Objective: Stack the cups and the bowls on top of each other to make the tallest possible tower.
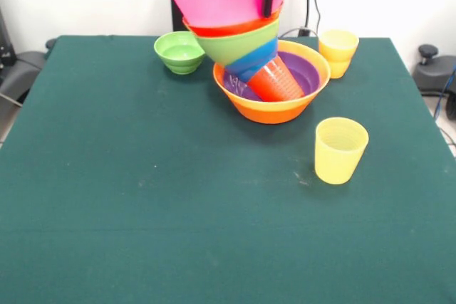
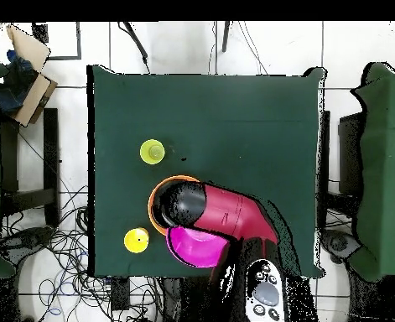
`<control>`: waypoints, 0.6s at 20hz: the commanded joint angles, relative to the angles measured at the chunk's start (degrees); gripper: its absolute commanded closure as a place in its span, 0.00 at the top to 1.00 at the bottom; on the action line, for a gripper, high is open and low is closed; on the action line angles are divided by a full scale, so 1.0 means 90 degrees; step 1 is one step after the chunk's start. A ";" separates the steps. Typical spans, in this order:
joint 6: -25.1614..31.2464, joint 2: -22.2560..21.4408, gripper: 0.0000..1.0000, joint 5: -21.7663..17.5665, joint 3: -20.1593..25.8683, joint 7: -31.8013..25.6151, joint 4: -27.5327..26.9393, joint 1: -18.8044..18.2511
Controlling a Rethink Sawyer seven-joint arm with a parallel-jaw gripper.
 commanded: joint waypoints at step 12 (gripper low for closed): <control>-0.0636 0.0391 0.00 0.0083 0.1287 -0.0294 0.0348 -0.0418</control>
